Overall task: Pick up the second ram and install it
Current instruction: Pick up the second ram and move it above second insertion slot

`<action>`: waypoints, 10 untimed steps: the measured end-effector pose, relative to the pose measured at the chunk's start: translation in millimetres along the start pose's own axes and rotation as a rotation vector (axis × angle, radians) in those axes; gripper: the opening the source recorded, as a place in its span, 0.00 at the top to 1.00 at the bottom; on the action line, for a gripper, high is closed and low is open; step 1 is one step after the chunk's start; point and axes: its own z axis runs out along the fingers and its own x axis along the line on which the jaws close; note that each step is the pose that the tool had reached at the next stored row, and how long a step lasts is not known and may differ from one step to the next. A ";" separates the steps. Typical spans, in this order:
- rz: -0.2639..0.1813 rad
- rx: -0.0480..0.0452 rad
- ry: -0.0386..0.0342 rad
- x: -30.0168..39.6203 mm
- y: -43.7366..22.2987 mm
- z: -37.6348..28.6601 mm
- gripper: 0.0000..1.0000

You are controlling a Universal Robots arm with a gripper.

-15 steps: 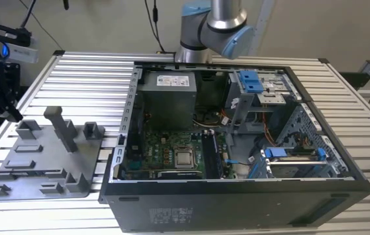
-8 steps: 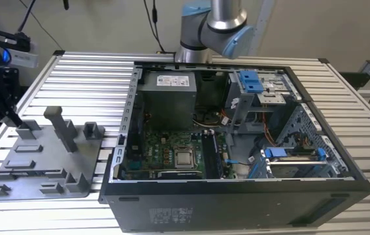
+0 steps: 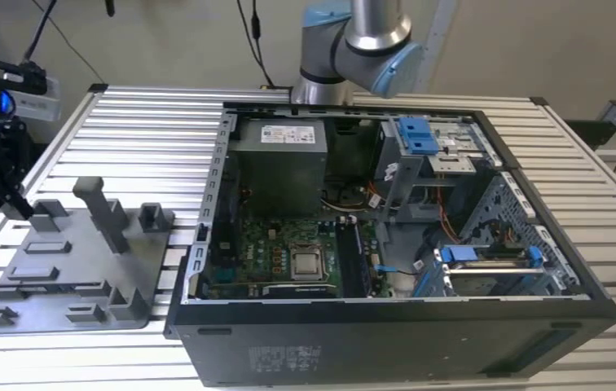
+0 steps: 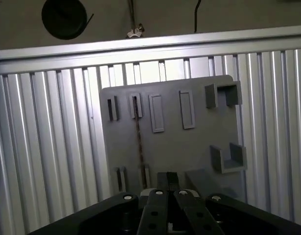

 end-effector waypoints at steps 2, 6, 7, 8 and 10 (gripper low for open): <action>0.000 0.0000 0.0000 0.0 0.0 0.0 0.89; 0.000 0.0000 0.0000 0.0 -0.1 0.0 0.82; 0.000 0.0000 0.0001 0.0 -0.1 0.0 0.76; 0.000 0.0000 0.0000 0.0 0.0 0.0 0.76; 0.000 0.0000 0.0000 0.0 0.0 0.0 0.70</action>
